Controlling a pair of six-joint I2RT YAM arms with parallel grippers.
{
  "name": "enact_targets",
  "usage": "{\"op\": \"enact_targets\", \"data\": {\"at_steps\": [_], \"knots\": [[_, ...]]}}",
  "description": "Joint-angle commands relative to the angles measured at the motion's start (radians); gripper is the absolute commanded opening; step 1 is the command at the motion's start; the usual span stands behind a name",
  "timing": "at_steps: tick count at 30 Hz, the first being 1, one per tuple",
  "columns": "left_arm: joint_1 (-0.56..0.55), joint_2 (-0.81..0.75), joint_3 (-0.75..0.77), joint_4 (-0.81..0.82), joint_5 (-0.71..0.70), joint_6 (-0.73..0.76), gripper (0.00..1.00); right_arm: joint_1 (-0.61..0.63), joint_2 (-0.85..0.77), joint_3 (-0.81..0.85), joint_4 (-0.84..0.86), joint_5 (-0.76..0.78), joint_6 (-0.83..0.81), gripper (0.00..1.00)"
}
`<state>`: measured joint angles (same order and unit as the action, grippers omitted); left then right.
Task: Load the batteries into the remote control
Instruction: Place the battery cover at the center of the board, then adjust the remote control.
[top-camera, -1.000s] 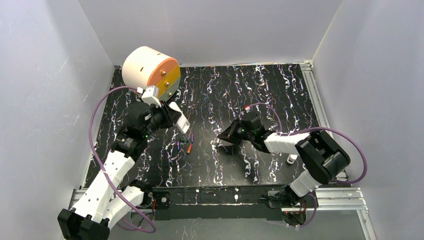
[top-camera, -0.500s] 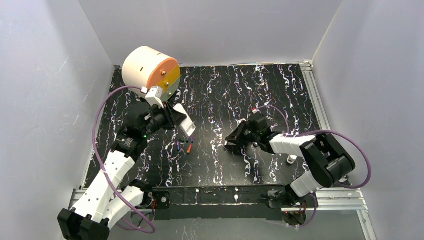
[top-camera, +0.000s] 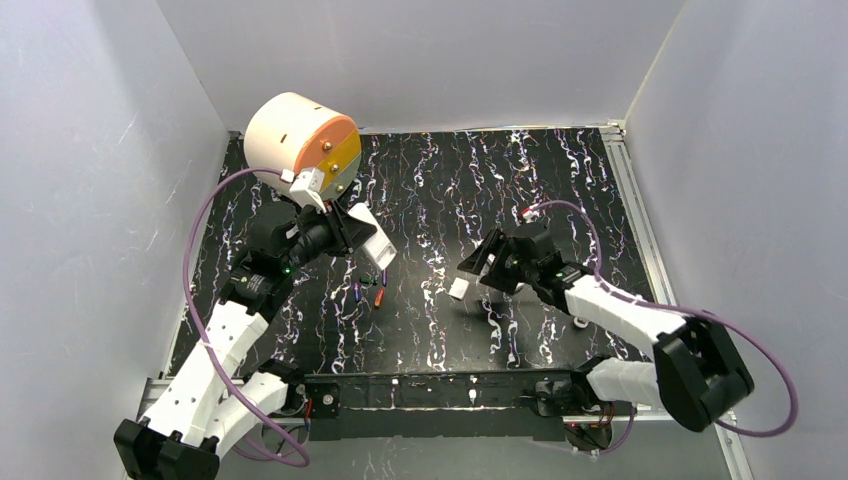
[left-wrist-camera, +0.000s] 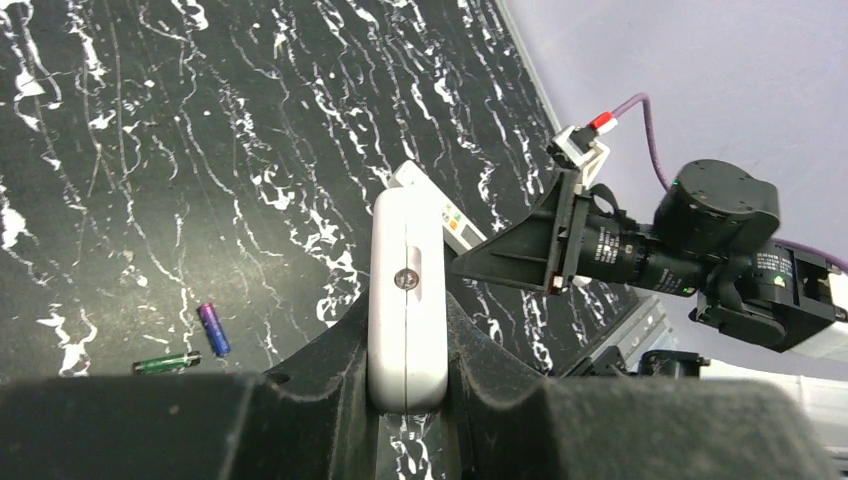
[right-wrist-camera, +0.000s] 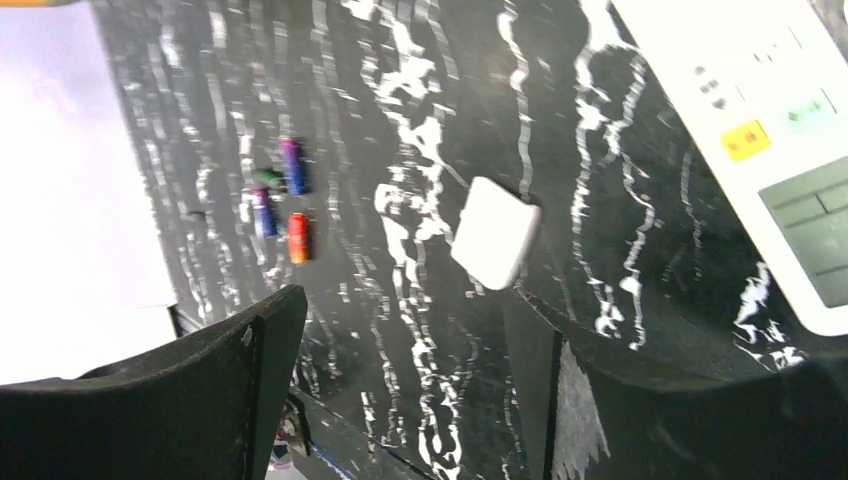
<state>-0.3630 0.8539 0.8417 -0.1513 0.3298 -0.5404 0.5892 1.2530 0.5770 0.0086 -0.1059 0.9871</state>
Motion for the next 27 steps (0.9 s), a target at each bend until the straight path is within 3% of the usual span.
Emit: {"op": "enact_targets", "data": {"at_steps": [1, 7, 16, 19, 24, 27], "knots": [[-0.003, -0.008, 0.045, 0.084, 0.065, -0.065, 0.0, 0.002, -0.146, 0.035, 0.133, -0.047, -0.036, 0.84], [-0.003, 0.016, 0.059, 0.23, 0.172, -0.244, 0.0, 0.056, -0.238, 0.047, 0.537, -0.172, 0.053, 0.97], [-0.003, 0.026, 0.068, 0.42, 0.258, -0.525, 0.0, 0.221, -0.159, 0.147, 0.807, -0.138, 0.104, 0.97], [-0.002, 0.03, 0.068, 0.459, 0.281, -0.575, 0.0, 0.255, -0.119, 0.2, 0.852, -0.17, 0.117, 0.85], [-0.002, 0.027, 0.074, 0.466, 0.287, -0.602, 0.0, 0.275, -0.088, 0.201, 0.905, -0.18, 0.16, 0.49], [-0.002, 0.027, 0.072, 0.466, 0.303, -0.608, 0.0, 0.275, -0.094, 0.183, 0.934, -0.154, 0.164, 0.35]]}}
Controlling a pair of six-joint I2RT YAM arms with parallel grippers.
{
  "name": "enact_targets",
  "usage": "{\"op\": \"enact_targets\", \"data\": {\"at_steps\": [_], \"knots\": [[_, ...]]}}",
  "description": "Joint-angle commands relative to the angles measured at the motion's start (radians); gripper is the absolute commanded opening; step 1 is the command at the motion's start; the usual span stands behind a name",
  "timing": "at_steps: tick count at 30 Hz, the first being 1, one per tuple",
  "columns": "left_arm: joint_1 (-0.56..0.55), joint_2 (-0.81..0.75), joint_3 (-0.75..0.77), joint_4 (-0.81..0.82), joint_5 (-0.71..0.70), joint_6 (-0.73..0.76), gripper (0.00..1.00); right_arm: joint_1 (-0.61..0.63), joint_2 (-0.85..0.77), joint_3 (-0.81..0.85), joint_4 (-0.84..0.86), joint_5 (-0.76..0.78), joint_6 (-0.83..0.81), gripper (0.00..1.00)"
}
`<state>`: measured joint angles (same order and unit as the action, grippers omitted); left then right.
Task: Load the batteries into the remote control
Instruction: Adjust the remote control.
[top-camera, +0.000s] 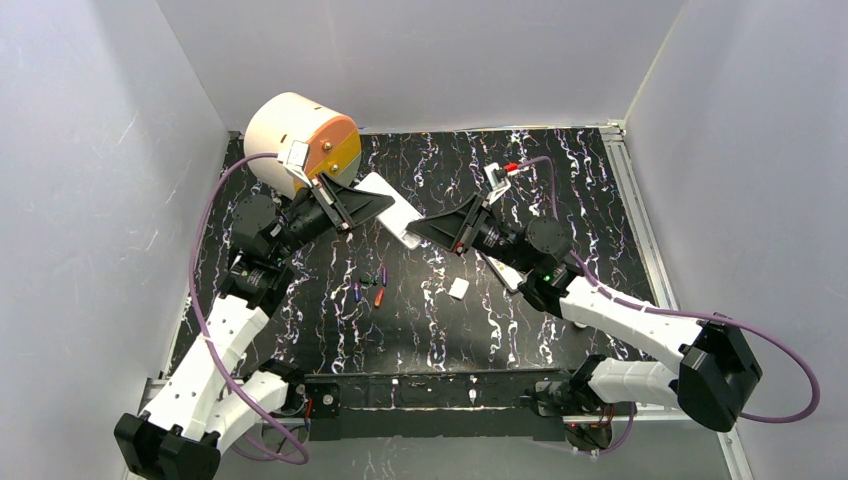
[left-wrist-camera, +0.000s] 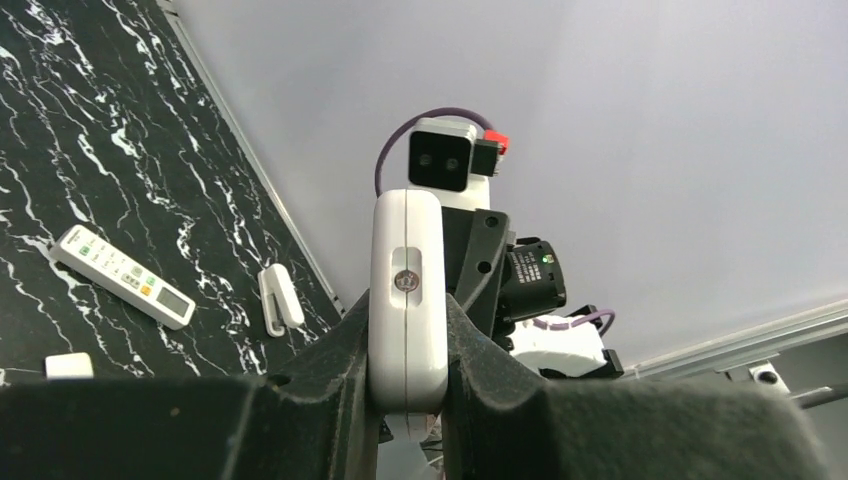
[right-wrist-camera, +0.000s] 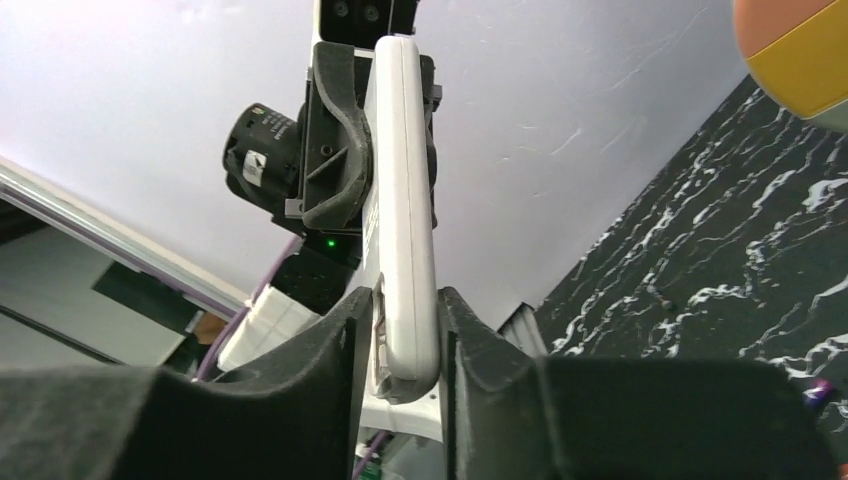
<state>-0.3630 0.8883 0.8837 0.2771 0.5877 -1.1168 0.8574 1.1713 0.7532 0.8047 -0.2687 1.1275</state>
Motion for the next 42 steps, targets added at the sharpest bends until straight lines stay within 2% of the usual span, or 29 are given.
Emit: {"op": "enact_targets", "data": {"at_steps": [1, 3, 6, 8, 11, 15, 19, 24, 27, 30, 35, 37, 38, 41, 42], "knots": [[-0.002, -0.01, 0.026, 0.037, 0.054, -0.028, 0.0, 0.008, -0.014, 0.007, 0.124, 0.014, 0.016, 0.29], [-0.002, -0.016, 0.018, 0.037, 0.074, -0.017, 0.08, 0.008, -0.016, 0.01, 0.101, 0.016, 0.0, 0.18], [0.0, -0.029, 0.014, 0.033, 0.118, 0.014, 0.31, 0.003, -0.019, 0.018, 0.065, -0.002, -0.026, 0.05], [0.012, -0.03, 0.026, 0.018, 0.172, 0.041, 0.45, -0.003, -0.026, 0.037, -0.001, -0.027, -0.082, 0.01], [0.046, -0.02, 0.066, -0.02, 0.279, 0.067, 0.54, -0.027, -0.04, 0.063, -0.091, -0.085, -0.153, 0.01], [0.122, -0.015, 0.118, -0.062, 0.443, 0.084, 0.52, -0.079, -0.052, 0.095, -0.182, -0.213, -0.213, 0.01], [0.137, -0.002, 0.145, -0.076, 0.566, 0.103, 0.49, -0.108, -0.034, 0.135, -0.223, -0.346, -0.263, 0.01], [0.137, 0.0, 0.131, -0.116, 0.589, 0.133, 0.49, -0.108, 0.021, 0.208, -0.309, -0.453, -0.319, 0.02], [0.137, 0.003, 0.126, -0.214, 0.546, 0.196, 0.48, -0.108, 0.044, 0.238, -0.34, -0.472, -0.331, 0.03], [0.136, 0.013, 0.152, -0.374, 0.515, 0.314, 0.35, -0.109, 0.064, 0.253, -0.36, -0.48, -0.339, 0.03], [0.136, 0.012, 0.149, -0.432, 0.522, 0.385, 0.22, -0.108, 0.077, 0.266, -0.373, -0.498, -0.353, 0.05], [0.136, 0.011, 0.159, -0.474, 0.508, 0.428, 0.06, -0.108, 0.075, 0.268, -0.388, -0.494, -0.361, 0.09], [0.136, 0.007, 0.159, -0.48, 0.497, 0.439, 0.0, -0.108, 0.071, 0.266, -0.394, -0.488, -0.369, 0.2], [0.136, -0.014, 0.167, -0.538, 0.392, 0.499, 0.0, -0.108, 0.035, 0.234, -0.37, -0.444, -0.402, 0.69], [0.136, -0.022, 0.172, -0.568, 0.338, 0.523, 0.0, -0.109, 0.015, 0.213, -0.359, -0.422, -0.417, 0.75]]}}
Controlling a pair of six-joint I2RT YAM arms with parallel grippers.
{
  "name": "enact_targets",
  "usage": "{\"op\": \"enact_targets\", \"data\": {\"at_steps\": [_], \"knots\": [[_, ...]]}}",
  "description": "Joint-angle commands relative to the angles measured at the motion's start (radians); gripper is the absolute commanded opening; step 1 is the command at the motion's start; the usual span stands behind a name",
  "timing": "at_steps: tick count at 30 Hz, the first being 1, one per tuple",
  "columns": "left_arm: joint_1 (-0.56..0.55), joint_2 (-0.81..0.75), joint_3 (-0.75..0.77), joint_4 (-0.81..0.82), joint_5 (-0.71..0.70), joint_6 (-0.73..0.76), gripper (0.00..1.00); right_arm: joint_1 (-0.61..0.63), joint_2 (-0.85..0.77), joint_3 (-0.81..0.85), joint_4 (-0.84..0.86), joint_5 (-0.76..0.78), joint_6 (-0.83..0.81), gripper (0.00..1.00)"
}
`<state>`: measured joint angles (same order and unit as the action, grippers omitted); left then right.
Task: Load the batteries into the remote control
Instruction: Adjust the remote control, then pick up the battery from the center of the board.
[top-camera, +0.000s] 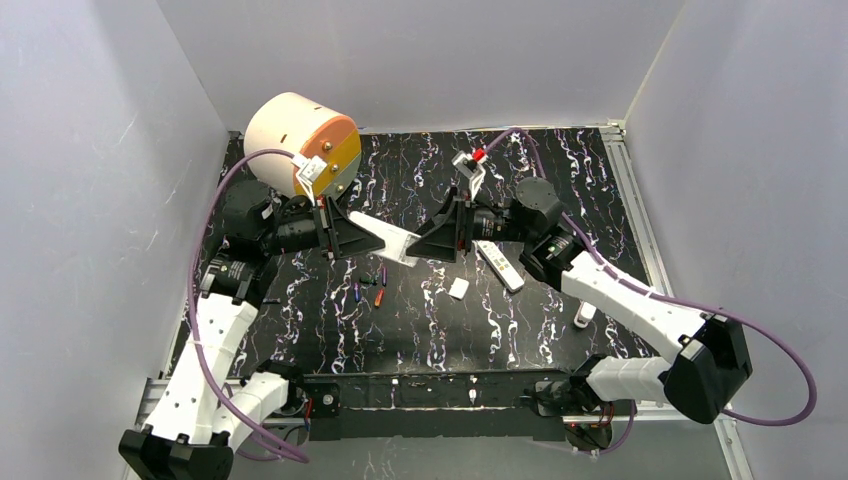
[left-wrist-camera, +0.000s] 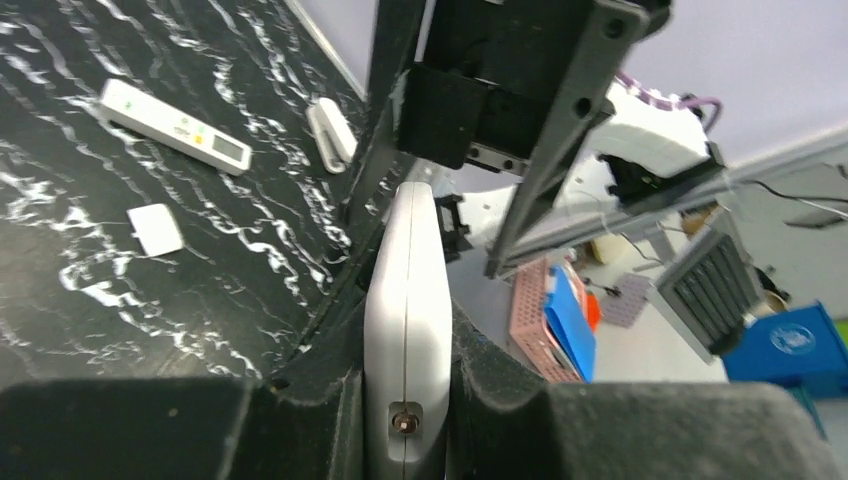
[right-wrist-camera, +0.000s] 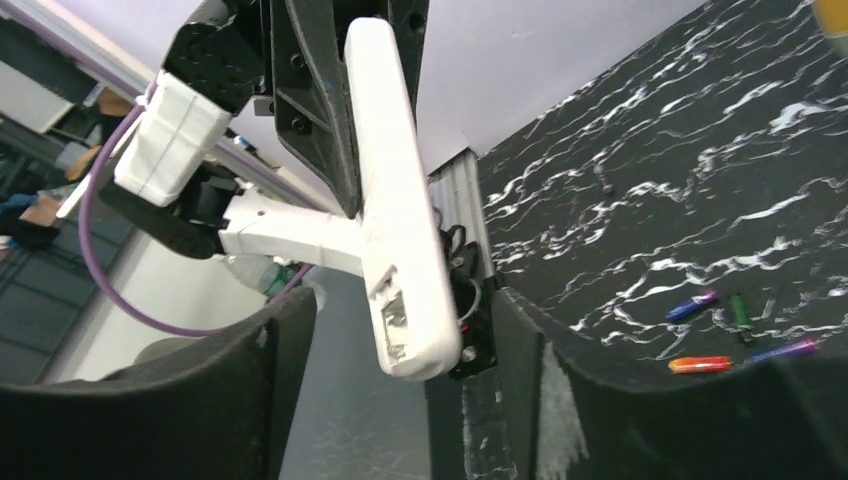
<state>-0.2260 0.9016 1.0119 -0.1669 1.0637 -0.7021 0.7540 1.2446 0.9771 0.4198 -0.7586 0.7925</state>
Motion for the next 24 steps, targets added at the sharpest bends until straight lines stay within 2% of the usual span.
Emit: {"op": "enact_targets", "data": {"at_steps": [1, 3, 6, 10, 14, 18, 21, 24], "knots": [[-0.001, -0.043, 0.053, -0.16, -0.237, 0.137, 0.0, -0.005, -0.079, -0.022, 0.025, 0.09, -0.096, 0.79], [-0.001, -0.064, 0.062, -0.248, -0.442, 0.198, 0.0, -0.005, -0.11, -0.03, -0.016, 0.151, -0.126, 0.85], [-0.001, -0.107, 0.042, -0.331, -0.741, 0.25, 0.0, -0.005, -0.124, -0.04, -0.083, 0.242, -0.129, 0.87], [-0.001, -0.193, -0.017, -0.365, -0.988, 0.257, 0.0, 0.003, -0.09, -0.039, -0.207, 0.393, -0.107, 0.84], [-0.001, -0.286, -0.064, -0.363, -1.081, 0.257, 0.0, 0.086, -0.015, -0.004, -0.375, 0.639, -0.092, 0.78], [-0.001, -0.37, -0.097, -0.34, -1.08, 0.281, 0.0, 0.196, 0.119, 0.098, -0.576, 0.932, -0.035, 0.73], [-0.001, -0.421, -0.122, -0.321, -1.071, 0.307, 0.0, 0.278, 0.231, 0.175, -0.669, 1.054, 0.003, 0.7], [-0.001, -0.453, -0.126, -0.343, -1.136, 0.305, 0.0, 0.317, 0.332, 0.251, -0.718, 1.095, 0.037, 0.67]]}}
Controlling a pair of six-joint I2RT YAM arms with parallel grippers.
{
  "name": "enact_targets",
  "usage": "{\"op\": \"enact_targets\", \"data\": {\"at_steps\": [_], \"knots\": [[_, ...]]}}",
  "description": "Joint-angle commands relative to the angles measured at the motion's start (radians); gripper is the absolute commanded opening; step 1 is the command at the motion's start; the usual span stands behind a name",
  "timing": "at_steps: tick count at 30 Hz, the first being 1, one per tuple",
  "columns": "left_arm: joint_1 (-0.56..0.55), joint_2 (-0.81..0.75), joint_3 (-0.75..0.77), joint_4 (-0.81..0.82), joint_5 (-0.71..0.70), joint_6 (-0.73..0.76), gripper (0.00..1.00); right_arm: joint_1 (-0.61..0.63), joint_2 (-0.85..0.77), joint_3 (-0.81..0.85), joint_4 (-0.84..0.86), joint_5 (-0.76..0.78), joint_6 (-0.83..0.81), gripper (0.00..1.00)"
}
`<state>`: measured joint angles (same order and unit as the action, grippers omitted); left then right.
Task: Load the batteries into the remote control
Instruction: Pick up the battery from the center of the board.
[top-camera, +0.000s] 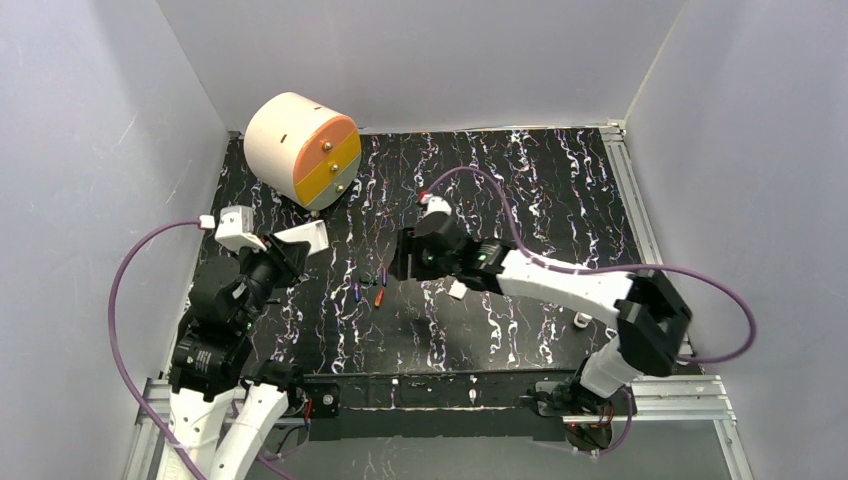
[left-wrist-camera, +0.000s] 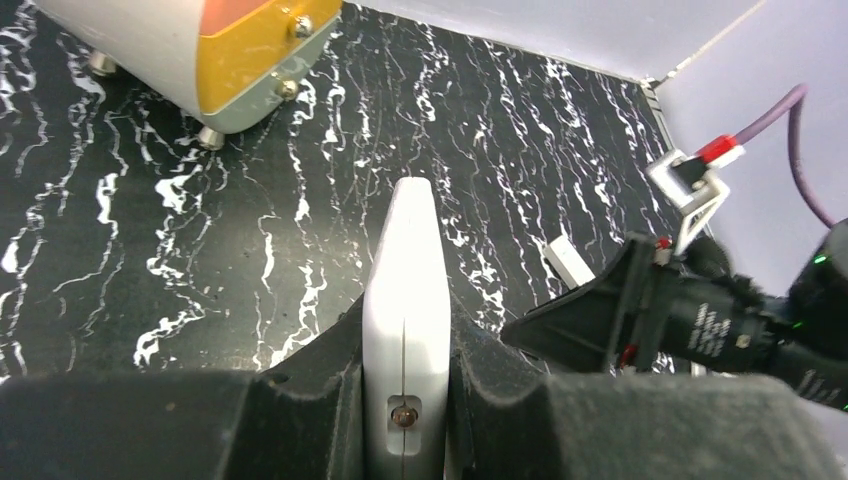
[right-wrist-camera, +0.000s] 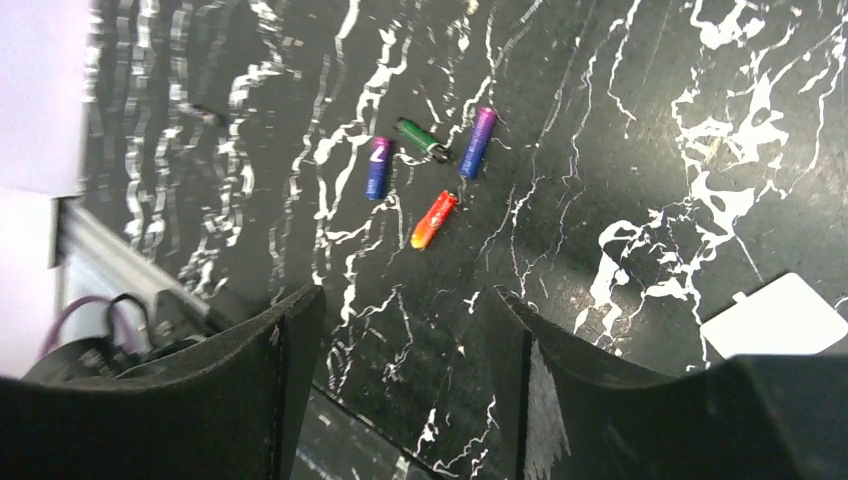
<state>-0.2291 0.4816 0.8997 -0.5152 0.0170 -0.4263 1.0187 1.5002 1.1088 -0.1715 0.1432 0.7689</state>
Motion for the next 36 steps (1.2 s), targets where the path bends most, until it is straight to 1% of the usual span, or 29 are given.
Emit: {"op": "enact_targets", "data": {"at_steps": [1, 4, 8, 12, 20, 26, 33, 36], "knots": [[0.002, -0.041, -0.013, -0.006, -0.111, 0.029, 0.0, 0.062, 0.114, 0.145, -0.144, 0.199, 0.076, 0.67], [0.002, -0.062, -0.016, -0.023, -0.156, 0.02, 0.0, 0.094, 0.22, 0.226, -0.193, 0.215, 0.108, 0.64], [0.002, -0.081, -0.018, -0.034, -0.172, 0.021, 0.0, 0.131, 0.335, 0.322, -0.271, 0.26, 0.141, 0.62], [0.002, -0.094, -0.021, -0.051, -0.18, 0.024, 0.0, 0.153, 0.437, 0.399, -0.311, 0.276, 0.145, 0.6], [0.003, -0.11, -0.046, -0.058, -0.203, 0.034, 0.0, 0.203, 0.626, 0.59, -0.467, 0.352, 0.138, 0.6], [0.002, -0.109, -0.055, -0.071, -0.204, 0.046, 0.0, 0.216, 0.708, 0.675, -0.566, 0.428, 0.118, 0.59], [0.003, -0.103, -0.062, -0.071, -0.224, 0.062, 0.0, 0.23, 0.735, 0.687, -0.593, 0.471, 0.092, 0.54], [0.002, -0.1, -0.065, -0.066, -0.223, 0.06, 0.0, 0.23, 0.745, 0.7, -0.619, 0.47, 0.086, 0.48]]}}
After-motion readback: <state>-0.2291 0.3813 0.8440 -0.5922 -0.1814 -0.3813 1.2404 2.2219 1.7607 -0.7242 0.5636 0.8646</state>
